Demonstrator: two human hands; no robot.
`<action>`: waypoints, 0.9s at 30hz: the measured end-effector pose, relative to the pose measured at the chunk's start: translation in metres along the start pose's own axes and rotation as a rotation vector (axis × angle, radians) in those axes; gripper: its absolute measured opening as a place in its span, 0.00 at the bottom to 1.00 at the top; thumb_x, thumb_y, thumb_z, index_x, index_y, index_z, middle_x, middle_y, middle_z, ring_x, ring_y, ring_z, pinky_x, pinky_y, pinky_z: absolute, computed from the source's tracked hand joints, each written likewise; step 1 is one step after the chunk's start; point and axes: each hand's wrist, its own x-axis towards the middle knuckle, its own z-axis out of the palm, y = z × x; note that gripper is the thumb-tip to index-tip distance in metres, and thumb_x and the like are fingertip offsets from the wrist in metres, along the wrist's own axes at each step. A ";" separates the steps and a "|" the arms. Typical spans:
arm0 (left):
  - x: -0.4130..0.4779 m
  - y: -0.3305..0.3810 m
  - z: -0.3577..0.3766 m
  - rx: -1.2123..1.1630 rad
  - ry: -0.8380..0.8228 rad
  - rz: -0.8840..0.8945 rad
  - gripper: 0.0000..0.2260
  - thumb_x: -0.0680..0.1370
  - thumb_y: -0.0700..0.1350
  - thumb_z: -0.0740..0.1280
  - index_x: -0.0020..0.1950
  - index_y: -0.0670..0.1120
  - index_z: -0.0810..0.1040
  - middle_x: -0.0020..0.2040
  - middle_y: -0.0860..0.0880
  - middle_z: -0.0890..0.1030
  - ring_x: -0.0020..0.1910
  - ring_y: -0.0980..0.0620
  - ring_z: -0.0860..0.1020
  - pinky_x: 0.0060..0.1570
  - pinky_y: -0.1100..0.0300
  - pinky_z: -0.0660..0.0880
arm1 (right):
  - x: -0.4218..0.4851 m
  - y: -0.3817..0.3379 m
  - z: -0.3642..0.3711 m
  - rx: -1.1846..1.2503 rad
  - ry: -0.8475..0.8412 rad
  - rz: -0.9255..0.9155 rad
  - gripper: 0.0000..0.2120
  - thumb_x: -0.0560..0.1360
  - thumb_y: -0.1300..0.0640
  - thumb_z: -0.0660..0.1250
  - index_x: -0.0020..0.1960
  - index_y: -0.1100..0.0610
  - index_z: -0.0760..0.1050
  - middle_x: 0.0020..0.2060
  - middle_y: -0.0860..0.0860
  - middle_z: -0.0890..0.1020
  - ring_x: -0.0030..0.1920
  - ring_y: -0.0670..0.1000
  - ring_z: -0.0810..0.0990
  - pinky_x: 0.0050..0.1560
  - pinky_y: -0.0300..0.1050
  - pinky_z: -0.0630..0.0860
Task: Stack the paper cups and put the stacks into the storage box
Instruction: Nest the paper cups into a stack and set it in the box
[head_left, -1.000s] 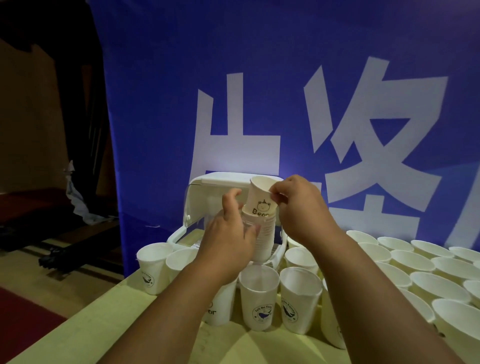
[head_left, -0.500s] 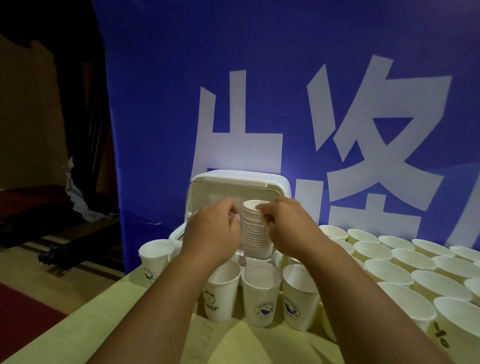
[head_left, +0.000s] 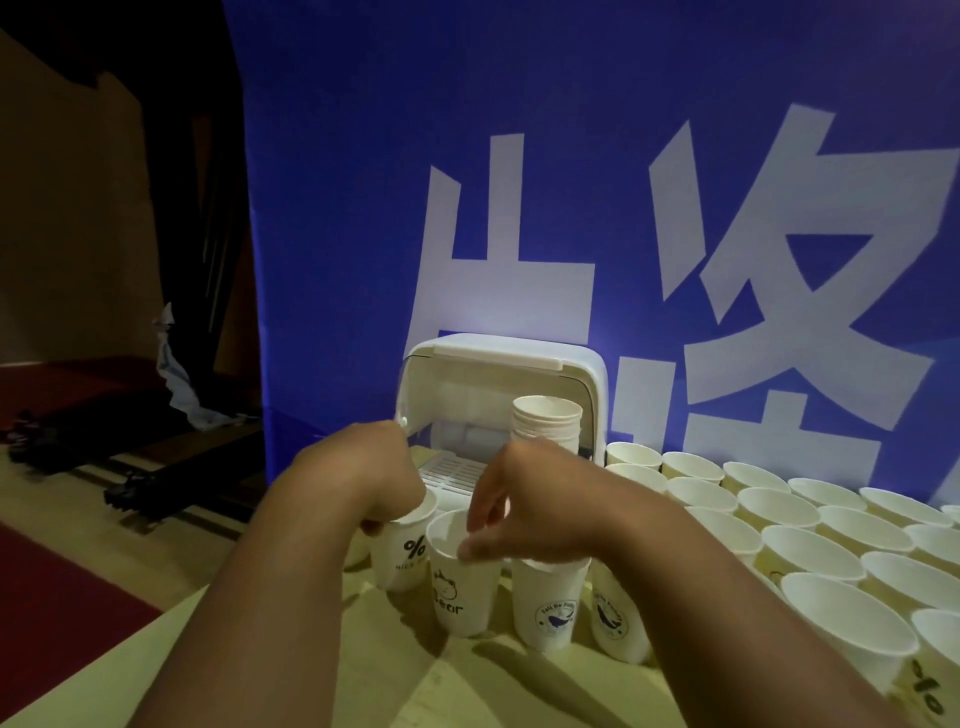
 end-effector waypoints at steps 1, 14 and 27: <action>0.000 0.001 0.001 -0.009 -0.055 -0.001 0.03 0.75 0.39 0.65 0.46 0.45 0.76 0.36 0.46 0.84 0.29 0.52 0.84 0.37 0.55 0.83 | 0.001 -0.002 0.005 -0.044 -0.045 0.006 0.12 0.70 0.45 0.75 0.50 0.50 0.84 0.44 0.43 0.85 0.42 0.42 0.82 0.44 0.39 0.81; -0.008 0.010 0.005 0.080 0.159 0.110 0.03 0.78 0.43 0.68 0.50 0.50 0.78 0.44 0.50 0.81 0.42 0.50 0.81 0.46 0.51 0.82 | 0.002 0.008 0.002 0.063 0.004 -0.010 0.07 0.76 0.50 0.70 0.48 0.51 0.84 0.34 0.39 0.80 0.36 0.39 0.78 0.37 0.35 0.70; -0.006 0.043 0.018 -0.549 1.098 0.445 0.04 0.83 0.45 0.65 0.50 0.47 0.75 0.46 0.53 0.76 0.42 0.53 0.75 0.34 0.60 0.76 | -0.012 0.050 -0.052 0.388 0.843 0.178 0.05 0.79 0.50 0.66 0.48 0.47 0.81 0.41 0.42 0.82 0.41 0.43 0.80 0.37 0.36 0.74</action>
